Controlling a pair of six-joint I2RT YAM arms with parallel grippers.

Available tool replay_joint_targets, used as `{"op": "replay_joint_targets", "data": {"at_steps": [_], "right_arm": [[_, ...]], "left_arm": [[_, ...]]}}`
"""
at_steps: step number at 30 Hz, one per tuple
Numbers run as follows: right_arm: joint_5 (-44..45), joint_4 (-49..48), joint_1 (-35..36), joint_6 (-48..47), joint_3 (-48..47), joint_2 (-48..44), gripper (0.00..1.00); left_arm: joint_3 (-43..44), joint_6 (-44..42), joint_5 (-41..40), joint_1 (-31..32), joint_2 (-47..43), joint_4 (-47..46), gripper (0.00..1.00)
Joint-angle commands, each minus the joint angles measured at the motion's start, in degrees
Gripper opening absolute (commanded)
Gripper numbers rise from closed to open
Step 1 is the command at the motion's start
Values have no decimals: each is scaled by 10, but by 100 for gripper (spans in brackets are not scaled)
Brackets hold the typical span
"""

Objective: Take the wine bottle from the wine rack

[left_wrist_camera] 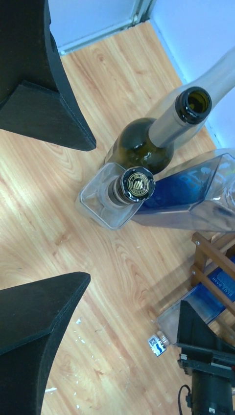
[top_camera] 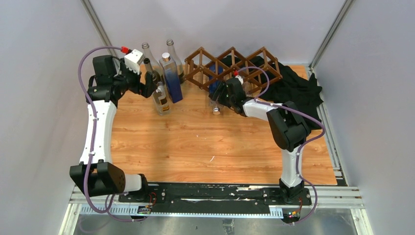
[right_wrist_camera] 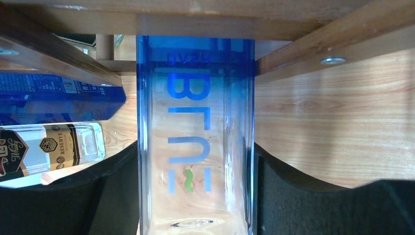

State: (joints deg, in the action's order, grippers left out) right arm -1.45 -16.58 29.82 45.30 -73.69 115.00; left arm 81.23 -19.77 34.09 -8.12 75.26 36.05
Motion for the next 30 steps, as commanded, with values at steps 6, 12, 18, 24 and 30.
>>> {"op": "replay_joint_targets", "data": {"at_steps": [6, 12, 18, 24, 30], "right_arm": [[-15, -18, -1, 13, 77, -60, 5], [-19, -41, 8, 17, 136, -101, 0], [-48, -49, 16, 13, 195, -164, 0], [-49, -43, 33, 6, 259, -246, 0], [-41, -38, 63, 7, 313, -320, 0]], "left_arm": [[-8, -30, 40, 0, -2, 29, 99], [-22, -48, 25, 27, -7, 33, 97], [-33, -67, -3, 65, -11, 36, 97], [-34, -79, -15, 75, -6, 42, 97], [-45, -83, -30, 112, -3, 43, 97]]}}
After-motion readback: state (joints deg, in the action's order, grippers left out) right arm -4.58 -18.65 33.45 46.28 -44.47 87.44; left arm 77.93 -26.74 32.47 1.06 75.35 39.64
